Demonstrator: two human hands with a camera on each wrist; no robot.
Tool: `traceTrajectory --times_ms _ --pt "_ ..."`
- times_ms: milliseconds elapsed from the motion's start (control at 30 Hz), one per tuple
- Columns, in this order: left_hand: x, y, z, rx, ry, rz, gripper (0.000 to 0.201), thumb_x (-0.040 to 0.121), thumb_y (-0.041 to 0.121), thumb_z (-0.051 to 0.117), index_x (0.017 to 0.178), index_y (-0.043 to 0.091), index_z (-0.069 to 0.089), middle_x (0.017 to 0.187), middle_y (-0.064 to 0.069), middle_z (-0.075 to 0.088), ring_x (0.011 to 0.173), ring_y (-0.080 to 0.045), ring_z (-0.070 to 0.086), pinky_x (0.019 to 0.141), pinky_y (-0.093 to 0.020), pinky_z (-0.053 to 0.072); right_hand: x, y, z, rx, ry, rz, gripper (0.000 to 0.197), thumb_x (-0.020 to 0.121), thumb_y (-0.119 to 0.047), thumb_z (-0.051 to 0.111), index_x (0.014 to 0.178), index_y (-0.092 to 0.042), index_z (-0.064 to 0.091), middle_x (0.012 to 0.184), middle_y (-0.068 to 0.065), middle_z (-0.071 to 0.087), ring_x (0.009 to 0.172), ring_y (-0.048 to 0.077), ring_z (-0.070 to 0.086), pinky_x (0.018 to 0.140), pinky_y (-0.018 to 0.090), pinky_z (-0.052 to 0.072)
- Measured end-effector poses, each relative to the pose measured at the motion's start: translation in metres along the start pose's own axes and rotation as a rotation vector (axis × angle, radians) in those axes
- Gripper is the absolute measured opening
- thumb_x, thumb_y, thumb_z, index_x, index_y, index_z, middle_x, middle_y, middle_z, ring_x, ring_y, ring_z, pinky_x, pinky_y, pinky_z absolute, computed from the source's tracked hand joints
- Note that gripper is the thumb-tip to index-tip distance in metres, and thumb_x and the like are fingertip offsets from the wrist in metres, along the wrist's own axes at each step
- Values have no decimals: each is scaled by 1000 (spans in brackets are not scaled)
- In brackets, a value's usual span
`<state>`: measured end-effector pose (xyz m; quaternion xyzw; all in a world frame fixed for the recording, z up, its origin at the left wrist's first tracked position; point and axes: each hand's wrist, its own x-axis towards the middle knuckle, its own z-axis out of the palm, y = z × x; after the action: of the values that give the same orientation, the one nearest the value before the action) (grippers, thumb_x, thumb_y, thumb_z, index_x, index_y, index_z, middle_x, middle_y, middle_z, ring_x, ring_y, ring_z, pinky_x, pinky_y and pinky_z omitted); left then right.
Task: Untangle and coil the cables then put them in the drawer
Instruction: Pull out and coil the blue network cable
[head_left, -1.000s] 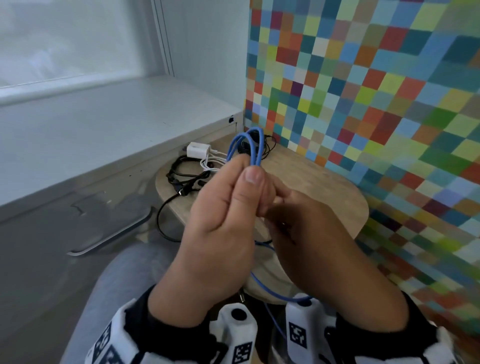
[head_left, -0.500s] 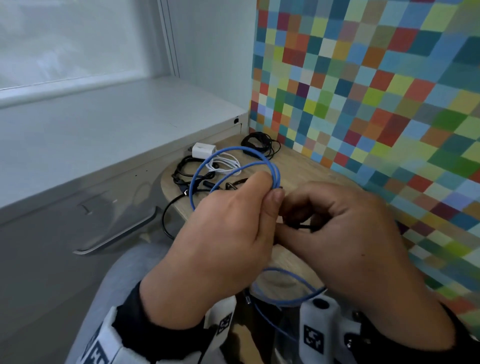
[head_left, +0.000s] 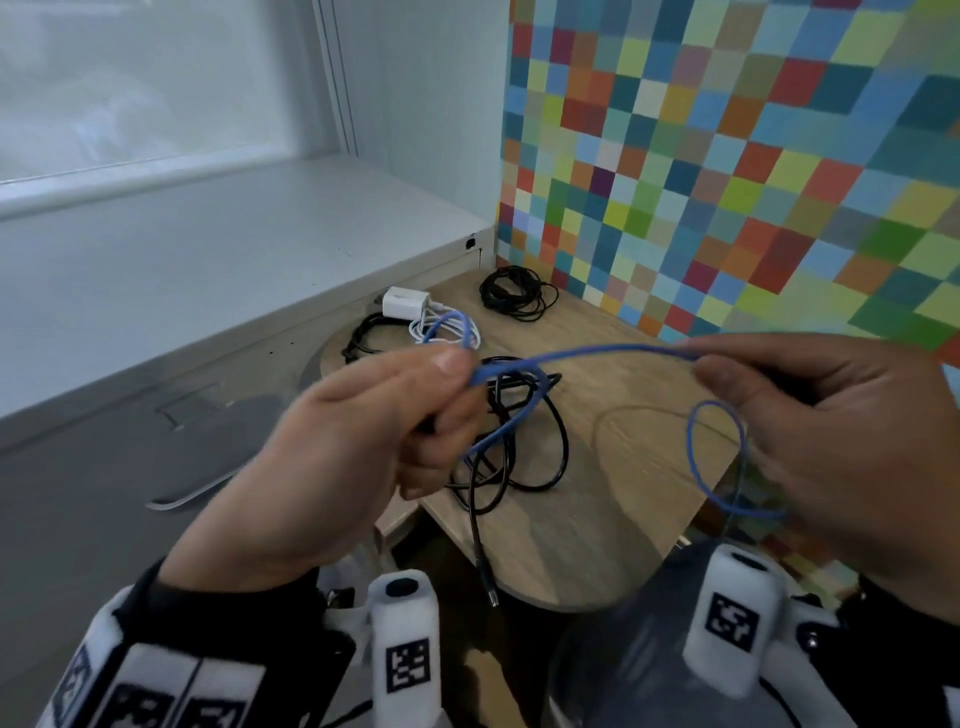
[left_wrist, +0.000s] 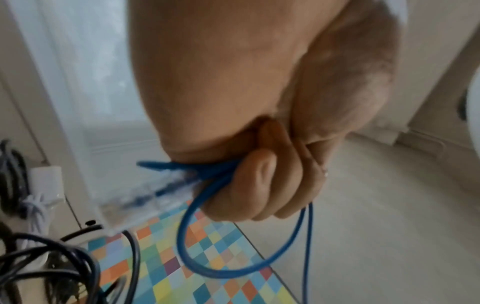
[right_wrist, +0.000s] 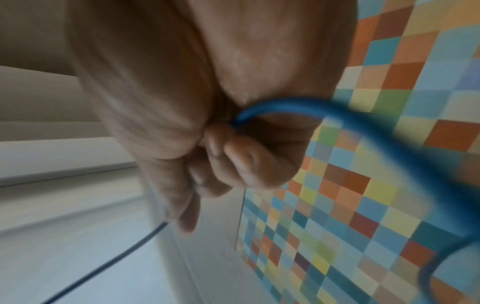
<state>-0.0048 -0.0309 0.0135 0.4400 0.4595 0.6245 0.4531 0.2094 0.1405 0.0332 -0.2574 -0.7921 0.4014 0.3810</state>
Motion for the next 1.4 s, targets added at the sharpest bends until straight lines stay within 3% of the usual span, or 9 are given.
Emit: traceTrajectory --times_ms 100,233,367,533,800,933,1067,1167,1400 --pt "-2 3 -9 -333 -79 57 28 95 36 64 79 17 51 62 8 34 48 -9 21 45 -28 17 4 17 -9 138 128 103 33 76 -53 66 98 -36 82 59 3 56 33 16 35 43 31 38" --pt "5 0 7 -622 -144 129 24 106 30 40 88 15 45 65 5 30 47 -9 17 44 -28 13 10 29 -1 7 197 79 9 91 -40 72 92 -37 80 71 -5 70 55 9 61 55 21 49" --pt "11 -5 32 -573 69 289 27 105 33 32 86 20 45 61 8 34 45 -8 19 43 -24 16 12 37 23 -180 139 118 15 97 -32 69 86 -31 80 66 -13 70 69 -1 66 59 4 44" --pt "9 4 22 -563 306 442 32 110 34 26 85 24 44 59 9 26 46 -6 17 42 -20 18 14 48 24 -40 69 245 24 96 -35 69 76 -25 79 62 3 64 45 6 48 51 24 42" --pt "20 -10 39 -249 427 449 27 106 26 31 86 14 44 64 -1 51 47 -19 49 46 -28 43 6 32 38 -389 23 129 25 102 -17 60 115 -29 77 94 -21 71 79 -9 62 64 9 41" --pt "25 -23 47 128 377 484 28 106 29 35 87 12 47 72 -9 65 83 -29 75 75 -43 59 1 19 56 -540 -207 57 32 103 -21 54 126 -35 72 107 -12 71 75 -4 55 65 14 39" --pt "22 -34 50 549 303 501 29 105 28 38 101 16 63 100 -1 74 113 -15 70 93 -44 57 -5 -3 71 -562 -419 -95 22 104 -21 54 111 -33 72 89 -11 65 70 2 56 62 19 39" --pt "20 -34 49 801 248 419 36 104 35 38 116 16 67 110 6 70 108 -12 67 86 -40 54 -11 -4 74 -538 -324 -316 11 80 -12 65 72 -19 67 57 -9 57 43 5 46 43 17 30" --pt "22 -29 44 1164 252 290 29 104 42 34 92 21 49 63 9 50 59 -13 50 52 -39 42 -10 -3 51 -150 -159 -137 17 79 -19 85 76 -34 77 67 -24 68 65 -7 65 56 5 44"
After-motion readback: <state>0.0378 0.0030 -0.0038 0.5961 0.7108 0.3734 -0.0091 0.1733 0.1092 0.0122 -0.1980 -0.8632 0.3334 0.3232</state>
